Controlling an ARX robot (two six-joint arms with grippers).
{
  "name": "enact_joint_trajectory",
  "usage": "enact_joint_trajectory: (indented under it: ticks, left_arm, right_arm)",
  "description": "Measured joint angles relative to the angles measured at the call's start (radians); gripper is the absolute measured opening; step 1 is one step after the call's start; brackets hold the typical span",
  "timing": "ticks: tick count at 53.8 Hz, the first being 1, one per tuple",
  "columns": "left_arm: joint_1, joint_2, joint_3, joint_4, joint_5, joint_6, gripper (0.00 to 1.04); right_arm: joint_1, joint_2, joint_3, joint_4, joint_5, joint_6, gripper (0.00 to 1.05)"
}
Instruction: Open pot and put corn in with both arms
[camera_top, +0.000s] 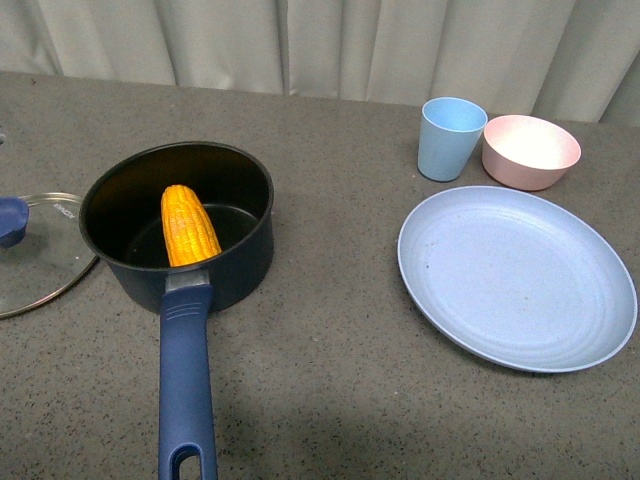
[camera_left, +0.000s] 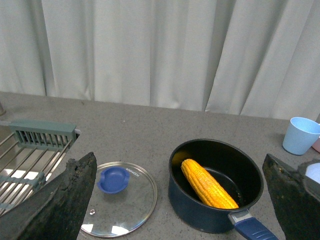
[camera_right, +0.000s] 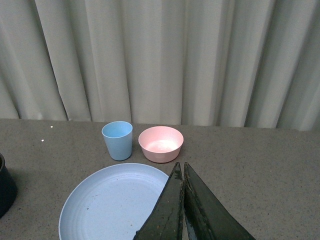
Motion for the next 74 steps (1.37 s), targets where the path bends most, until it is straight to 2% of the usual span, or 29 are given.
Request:
enact_joint_trajectory:
  ticks: [2,5,27,35,38,74]
  left_arm:
    - [0.0,0.0,0.0,0.0,0.0,0.0,0.98]
    - [0.0,0.0,0.0,0.0,0.0,0.0,0.98]
    - [0.0,0.0,0.0,0.0,0.0,0.0,0.98]
    - [0.0,0.0,0.0,0.0,0.0,0.0,0.98]
    - [0.0,0.0,0.0,0.0,0.0,0.0,0.98]
    - [0.0,0.0,0.0,0.0,0.0,0.0,0.98]
  right_arm:
    - [0.0,0.0,0.0,0.0,0.0,0.0,0.01]
    - [0.0,0.0,0.0,0.0,0.0,-0.001,0.07]
    - [0.0,-0.001,0.0,0.0,0.0,-0.001,0.77]
    - [0.0,-0.001,0.0,0.0,0.0,0.0,0.98]
    - [0.0,-0.001,0.0,0.0,0.0,0.0,0.95]
    - [0.0,-0.001,0.0,0.0,0.0,0.0,0.96]
